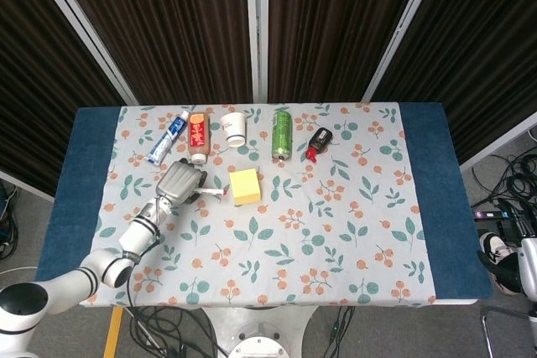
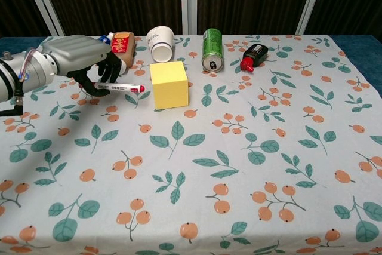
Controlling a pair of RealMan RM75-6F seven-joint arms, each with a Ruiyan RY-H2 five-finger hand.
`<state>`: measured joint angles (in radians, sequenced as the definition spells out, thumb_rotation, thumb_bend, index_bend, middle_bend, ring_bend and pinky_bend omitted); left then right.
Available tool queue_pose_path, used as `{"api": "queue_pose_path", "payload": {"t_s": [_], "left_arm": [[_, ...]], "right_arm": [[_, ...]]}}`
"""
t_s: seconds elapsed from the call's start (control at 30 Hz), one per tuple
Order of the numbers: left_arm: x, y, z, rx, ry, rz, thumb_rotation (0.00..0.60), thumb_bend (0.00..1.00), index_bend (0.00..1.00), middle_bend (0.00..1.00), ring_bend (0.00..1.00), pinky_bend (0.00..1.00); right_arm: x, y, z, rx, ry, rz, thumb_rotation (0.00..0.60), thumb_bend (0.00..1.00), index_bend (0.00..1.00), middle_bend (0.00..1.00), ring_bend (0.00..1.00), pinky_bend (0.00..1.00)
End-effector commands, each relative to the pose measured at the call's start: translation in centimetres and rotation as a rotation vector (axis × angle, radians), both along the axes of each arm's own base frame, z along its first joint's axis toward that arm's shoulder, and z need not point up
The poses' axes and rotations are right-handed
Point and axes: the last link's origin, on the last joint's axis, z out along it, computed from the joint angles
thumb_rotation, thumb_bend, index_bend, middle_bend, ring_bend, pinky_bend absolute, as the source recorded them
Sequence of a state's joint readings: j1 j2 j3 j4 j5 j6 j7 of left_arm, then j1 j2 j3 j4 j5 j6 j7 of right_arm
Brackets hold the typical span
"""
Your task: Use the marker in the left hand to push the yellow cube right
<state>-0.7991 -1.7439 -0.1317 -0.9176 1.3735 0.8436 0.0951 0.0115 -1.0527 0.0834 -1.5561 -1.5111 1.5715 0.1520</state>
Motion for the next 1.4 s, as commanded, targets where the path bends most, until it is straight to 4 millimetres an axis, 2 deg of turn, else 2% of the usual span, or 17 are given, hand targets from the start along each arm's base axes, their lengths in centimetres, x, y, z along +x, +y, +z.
{"api": "queue_pose_path", "payload": {"t_s": [0.03, 0.2, 0.57, 1.03, 1.2, 1.4], "left_arm": [[1.2, 0.4, -0.7, -0.006, -0.026, 0.010, 0.600, 0.41, 0.68, 0.70, 0.49, 0.36], [2.9, 1.3, -1.7, -0.010, -0.046, 0.013, 0.600, 0.41, 0.68, 0.70, 0.49, 0.36], [5.4, 2.8, -3.5, -0.021, -0.031, 0.004, 0.600, 0.41, 0.68, 0.70, 0.49, 0.36], [12.0, 3.2, -6.2, -0.052, -0.014, -0.125, 0.600, 0.41, 0.68, 0.70, 0.49, 0.36], [12.0, 3.6, -6.2, -0.042, -0.001, -0.112, 0.600, 0.41, 0.68, 0.70, 0.49, 0.36], [9.0, 3.2, -3.9, 0.002, -0.038, -0.089, 0.600, 0.41, 0.68, 0.70, 0.49, 0.36]], "right_arm": [[0.0, 0.1, 0.1, -0.002, 0.002, -0.001, 0.600, 0.07, 0.09, 0.20, 0.07, 0.08], [0.0, 0.0, 0.2, -0.004, 0.004, -0.002, 0.600, 0.07, 0.09, 0.20, 0.07, 0.08], [-0.1, 0.0, 0.2, -0.006, 0.004, -0.009, 0.600, 0.07, 0.09, 0.21, 0.07, 0.08], [-0.4, 0.4, 0.5, -0.018, 0.002, -0.023, 0.600, 0.07, 0.09, 0.21, 0.07, 0.08], [-0.5, 0.6, 0.6, -0.020, -0.001, -0.025, 0.600, 0.07, 0.09, 0.21, 0.07, 0.08], [-0.4, 0.5, 0.5, -0.015, -0.003, -0.011, 0.600, 0.07, 0.09, 0.21, 0.07, 0.08]]}}
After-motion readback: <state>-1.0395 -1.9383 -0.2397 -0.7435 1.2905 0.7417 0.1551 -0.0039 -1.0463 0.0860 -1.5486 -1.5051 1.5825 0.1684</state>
